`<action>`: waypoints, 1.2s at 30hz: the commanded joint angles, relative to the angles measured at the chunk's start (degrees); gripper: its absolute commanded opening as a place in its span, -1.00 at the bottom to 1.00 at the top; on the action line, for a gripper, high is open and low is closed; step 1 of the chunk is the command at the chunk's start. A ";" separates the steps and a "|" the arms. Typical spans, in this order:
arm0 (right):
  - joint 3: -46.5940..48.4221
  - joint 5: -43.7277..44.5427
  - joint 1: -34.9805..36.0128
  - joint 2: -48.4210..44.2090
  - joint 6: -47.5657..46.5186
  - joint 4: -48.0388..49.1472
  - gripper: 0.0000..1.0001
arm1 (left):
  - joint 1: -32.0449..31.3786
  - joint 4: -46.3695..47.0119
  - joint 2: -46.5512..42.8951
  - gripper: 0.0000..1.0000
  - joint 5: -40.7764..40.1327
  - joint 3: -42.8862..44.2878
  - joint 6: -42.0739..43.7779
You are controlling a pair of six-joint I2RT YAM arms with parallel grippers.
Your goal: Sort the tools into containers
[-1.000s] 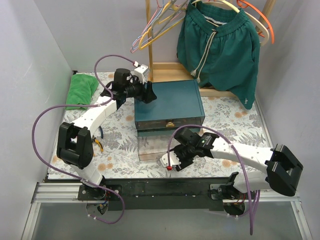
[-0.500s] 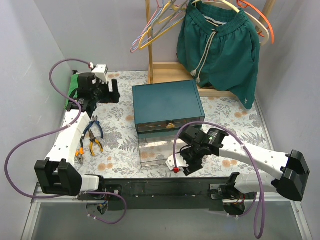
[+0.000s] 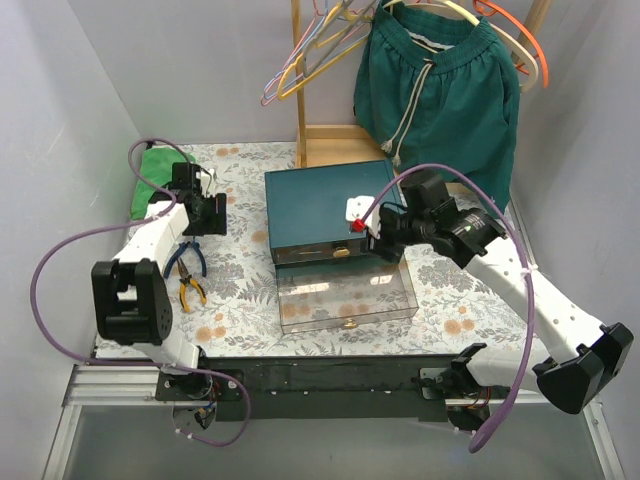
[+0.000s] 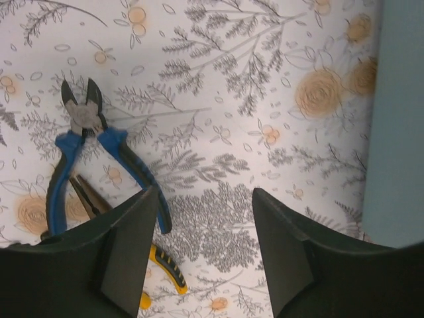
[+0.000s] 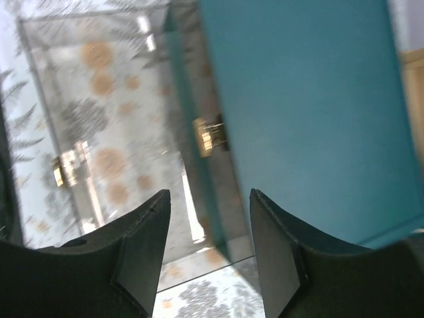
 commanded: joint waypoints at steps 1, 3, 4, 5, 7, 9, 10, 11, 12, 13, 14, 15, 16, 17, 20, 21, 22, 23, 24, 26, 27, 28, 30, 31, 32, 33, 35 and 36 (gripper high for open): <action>5.76 2.50 -3.04 0.55 3.75 8.56 0.18 | 1.02 -4.17 6.39 0.12 -1.69 7.38 -2.09; 5.33 8.02 -3.67 -0.67 4.54 13.23 0.19 | 1.02 -4.09 8.33 0.09 -3.97 8.00 -2.98; 3.85 9.87 -4.63 -1.29 5.33 18.39 0.20 | 2.84 -4.00 9.12 0.07 -4.50 8.35 -3.15; 2.79 11.72 -5.25 -1.90 5.51 21.05 0.22 | 3.21 -4.26 11.04 0.04 -4.59 8.53 -3.59; 1.38 12.44 -6.39 -2.79 5.51 24.58 0.23 | 3.48 -5.13 13.25 -0.02 -4.59 8.97 -4.38; 1.10 14.11 -6.57 -2.62 6.30 26.96 0.24 | 3.56 -5.23 14.93 -0.03 -5.99 8.53 -5.17; 1.28 14.11 -6.92 -2.44 6.83 26.97 0.24 | 3.56 -5.14 15.28 -0.03 -6.52 8.36 -5.26; 1.20 13.76 -7.18 -2.44 7.44 26.97 0.24 | 3.74 -5.66 15.80 -0.03 -7.83 7.92 -5.70; 0.67 13.50 -7.45 -3.05 7.54 27.23 0.24 | 3.91 -5.84 15.81 -0.03 -8.28 7.57 -6.75; -0.12 13.23 -7.88 -3.57 7.54 27.49 0.23 | 4.09 -5.76 15.55 -0.02 -8.80 6.87 -7.19; -0.99 13.23 -8.06 -4.10 7.45 27.76 0.24 | 4.53 -5.49 15.28 0.00 -9.07 6.25 -7.54; -2.74 13.32 -8.32 -4.89 7.19 28.02 0.24 | 4.79 -5.49 15.37 0.03 -9.07 4.94 -7.90; -3.28 13.41 -8.68 -5.07 7.27 27.93 0.24 | 4.97 -5.49 15.72 0.03 -8.81 4.32 -8.16; -3.64 13.32 -8.85 -5.25 7.36 27.76 0.24 | 5.14 -5.14 16.50 0.03 -8.64 3.88 -8.25; -4.17 12.53 -9.29 -5.86 7.36 27.06 0.24 | 5.23 -3.57 18.78 -0.04 -7.23 3.08 -7.55; -4.34 12.53 -9.29 -5.95 7.19 27.05 0.24 | 5.23 -3.30 19.58 -0.07 -7.40 3.52 -7.55; -4.43 12.70 -9.29 -5.95 7.01 27.05 0.24 | 5.15 -3.03 21.07 -0.10 -7.58 3.96 -7.46; -4.26 12.79 -9.38 -5.95 7.01 27.14 0.24 | 5.23 -2.86 21.78 -0.14 -8.01 4.22 -7.20; -4.08 12.88 -9.38 -5.78 6.92 27.06 0.24 | 5.32 -2.94 22.31 -0.19 -8.45 4.49 -7.20; -3.20 12.97 -9.38 -5.69 6.75 27.05 0.24 | 5.23 -3.20 23.10 -0.48 -8.29 5.45 -7.02; -3.03 13.05 -9.38 -5.43 6.57 27.05 0.24 | 5.23 -3.55 23.36 -0.55 -7.67 5.80 -7.02; -2.85 13.32 -9.47 -5.43 6.40 27.32 0.24 | 5.23 -3.99 23.37 -0.74 -5.93 5.89 -7.11; -2.76 13.85 -9.56 -5.16 6.22 27.40 0.24 | 5.23 -4.35 23.19 -0.92 -4.07 5.54 -7.20; -2.41 14.02 -9.65 -4.90 6.30 27.32 0.24 | 5.15 -5.04 22.49 -1.00 -3.11 5.46 -7.02; -1.45 14.20 -9.65 -4.64 6.57 26.88 0.24 | 5.23 -5.49 21.70 -1.00 -0.05 5.63 -6.85; -0.75 14.20 -9.82 -4.03 6.83 26.44 0.24 | 5.15 -5.93 20.74 -1.00 0.76 5.72 -6.76; 1.44 14.37 -9.82 -3.32 7.09 24.87 0.23 | 5.15 -7.68 17.05 -1.00 5.83 7.73 -5.88; 2.15 14.63 -9.82 -2.62 7.27 24.34 0.23 | 5.15 -8.30 15.47 -1.00 8.22 8.78 -5.53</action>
